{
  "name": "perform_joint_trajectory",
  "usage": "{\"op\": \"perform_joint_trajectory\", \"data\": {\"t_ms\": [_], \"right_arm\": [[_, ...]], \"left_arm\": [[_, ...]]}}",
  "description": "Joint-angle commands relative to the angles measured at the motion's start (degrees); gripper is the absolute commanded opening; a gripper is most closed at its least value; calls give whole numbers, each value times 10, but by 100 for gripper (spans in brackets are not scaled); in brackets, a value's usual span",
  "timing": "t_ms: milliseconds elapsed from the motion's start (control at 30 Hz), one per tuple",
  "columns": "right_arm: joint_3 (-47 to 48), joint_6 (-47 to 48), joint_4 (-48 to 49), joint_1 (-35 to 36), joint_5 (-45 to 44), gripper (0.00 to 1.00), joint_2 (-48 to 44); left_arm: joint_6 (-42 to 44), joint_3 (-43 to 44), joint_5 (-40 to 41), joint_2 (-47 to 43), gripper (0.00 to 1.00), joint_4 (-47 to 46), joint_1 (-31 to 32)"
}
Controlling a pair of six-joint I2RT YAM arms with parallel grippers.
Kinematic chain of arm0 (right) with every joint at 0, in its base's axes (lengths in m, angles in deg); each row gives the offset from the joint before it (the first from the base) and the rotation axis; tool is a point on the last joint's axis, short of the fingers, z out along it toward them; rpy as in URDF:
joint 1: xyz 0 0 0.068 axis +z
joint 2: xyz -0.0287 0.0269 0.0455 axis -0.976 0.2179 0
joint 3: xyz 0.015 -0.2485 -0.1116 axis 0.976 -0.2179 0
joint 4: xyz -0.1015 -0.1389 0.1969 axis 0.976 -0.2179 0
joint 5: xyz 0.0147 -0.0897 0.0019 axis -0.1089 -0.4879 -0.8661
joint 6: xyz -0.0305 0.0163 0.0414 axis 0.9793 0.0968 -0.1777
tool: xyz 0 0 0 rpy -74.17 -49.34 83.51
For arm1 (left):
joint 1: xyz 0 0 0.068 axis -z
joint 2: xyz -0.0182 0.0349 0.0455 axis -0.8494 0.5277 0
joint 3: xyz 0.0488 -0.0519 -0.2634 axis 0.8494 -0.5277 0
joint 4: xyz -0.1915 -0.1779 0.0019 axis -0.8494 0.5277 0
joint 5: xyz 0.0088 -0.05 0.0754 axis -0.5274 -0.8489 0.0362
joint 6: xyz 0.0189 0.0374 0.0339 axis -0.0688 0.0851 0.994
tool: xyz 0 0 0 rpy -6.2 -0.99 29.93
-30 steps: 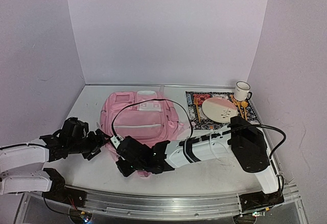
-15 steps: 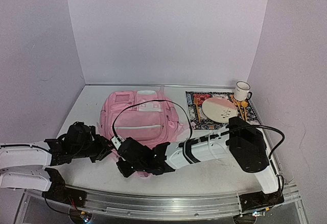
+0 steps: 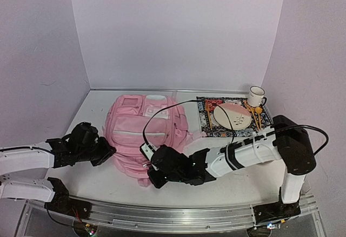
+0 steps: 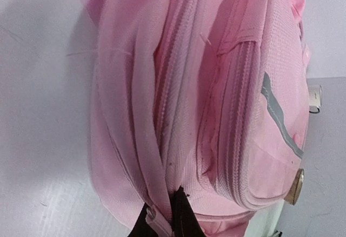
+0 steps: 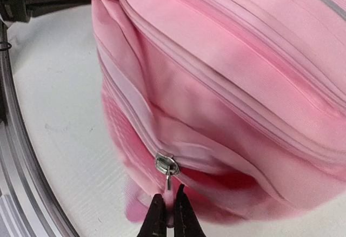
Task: Pack the student bag
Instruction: Zip the student bag into the largest pocket of the bag, then hold the largest pocket of the student bag.
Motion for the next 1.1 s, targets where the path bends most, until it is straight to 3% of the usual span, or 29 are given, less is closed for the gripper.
{"op": "perform_joint_trajectory", "data": {"t_ms": [0,300,533,633,867,1067], "right_arm": [[-39,17,-69,-6,-29,0,-59],[57,62,-66,22,85,0,-15],[230,80,-66,47,151,0,105],[282,76,-66,48,137,0,146],[304,60,-64,43,45,0,175],[301,52,-57,42,31,0,172]], "left_arm": [[98,26,147,7,0,112,-122],[180,108,153,117,3,75,-208],[241,202,122,224,14,40,-235],[254,222,81,237,22,34,-234],[231,155,3,139,67,45,-234],[166,62,-92,5,72,80,-234]]}}
